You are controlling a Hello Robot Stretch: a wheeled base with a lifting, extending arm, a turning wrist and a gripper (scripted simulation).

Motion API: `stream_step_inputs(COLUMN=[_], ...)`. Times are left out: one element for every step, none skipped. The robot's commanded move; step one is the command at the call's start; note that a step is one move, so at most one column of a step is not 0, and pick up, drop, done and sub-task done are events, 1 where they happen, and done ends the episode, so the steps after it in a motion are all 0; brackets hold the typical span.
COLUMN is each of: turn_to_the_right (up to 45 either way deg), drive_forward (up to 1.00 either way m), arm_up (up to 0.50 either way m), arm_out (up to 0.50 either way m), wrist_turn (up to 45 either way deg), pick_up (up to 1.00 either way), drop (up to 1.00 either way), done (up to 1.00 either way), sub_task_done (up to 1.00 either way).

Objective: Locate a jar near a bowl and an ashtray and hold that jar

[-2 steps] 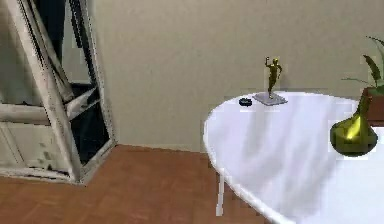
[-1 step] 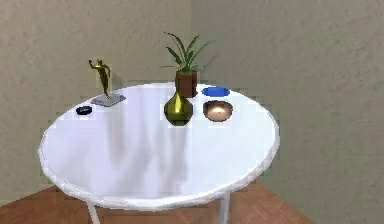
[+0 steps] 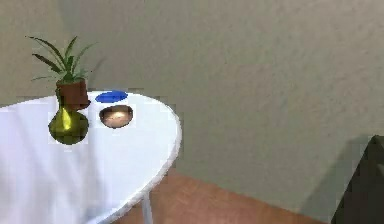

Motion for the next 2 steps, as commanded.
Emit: stream_step_inputs(turn_to_the_right=[0.0, -45.0], drive_forward=[0.5, 0.0], arm_up=[0.0, 0.0], arm_out=[0.0, 0.0], wrist_turn=[0.0, 0.0], pick_up=[0.0, 0.0], drop=[0.0, 0.0], done=[0.0, 0.0], sub_task_done=[0.0, 0.0])
